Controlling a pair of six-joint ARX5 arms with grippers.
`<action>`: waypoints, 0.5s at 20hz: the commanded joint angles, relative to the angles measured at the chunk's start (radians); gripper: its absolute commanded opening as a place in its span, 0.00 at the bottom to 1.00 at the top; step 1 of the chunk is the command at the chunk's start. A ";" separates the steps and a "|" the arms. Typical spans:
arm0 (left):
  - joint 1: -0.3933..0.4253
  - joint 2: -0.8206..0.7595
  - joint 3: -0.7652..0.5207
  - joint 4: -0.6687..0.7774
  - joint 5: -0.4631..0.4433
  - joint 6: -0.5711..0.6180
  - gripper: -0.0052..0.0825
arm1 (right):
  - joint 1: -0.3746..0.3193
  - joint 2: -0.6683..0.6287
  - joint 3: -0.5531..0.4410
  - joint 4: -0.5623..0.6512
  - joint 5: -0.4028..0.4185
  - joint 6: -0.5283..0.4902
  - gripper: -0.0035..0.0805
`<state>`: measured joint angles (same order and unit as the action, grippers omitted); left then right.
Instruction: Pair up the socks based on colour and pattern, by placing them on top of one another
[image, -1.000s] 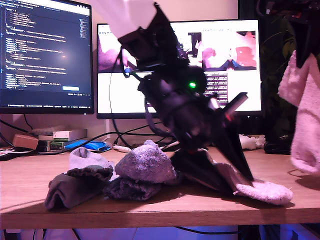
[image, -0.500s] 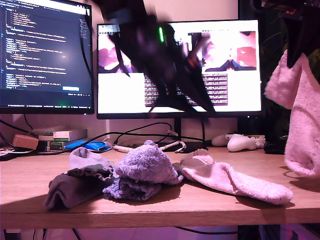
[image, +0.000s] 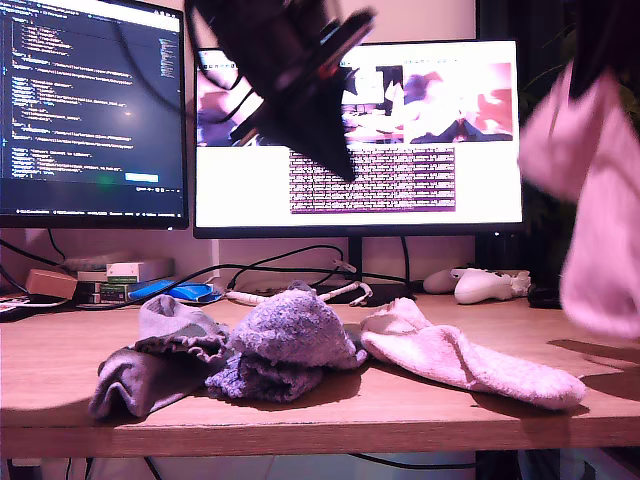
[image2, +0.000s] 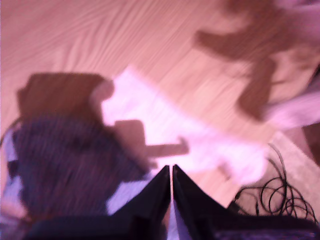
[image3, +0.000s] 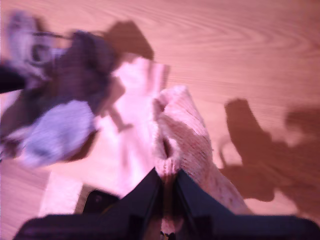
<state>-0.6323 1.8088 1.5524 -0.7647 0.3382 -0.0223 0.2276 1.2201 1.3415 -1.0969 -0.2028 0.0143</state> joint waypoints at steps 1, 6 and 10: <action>0.018 -0.063 -0.113 0.041 0.000 0.005 0.04 | 0.014 -0.019 -0.004 -0.024 -0.005 0.020 0.03; 0.087 -0.222 -0.358 0.151 0.001 0.007 0.04 | 0.121 -0.047 -0.004 -0.045 0.004 0.117 0.03; 0.122 -0.264 -0.385 0.165 0.005 0.024 0.04 | 0.212 0.024 -0.004 0.032 0.084 0.156 0.03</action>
<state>-0.5110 1.5467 1.1831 -0.6048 0.3389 -0.0105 0.4297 1.2045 1.3415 -1.0817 -0.1307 0.1581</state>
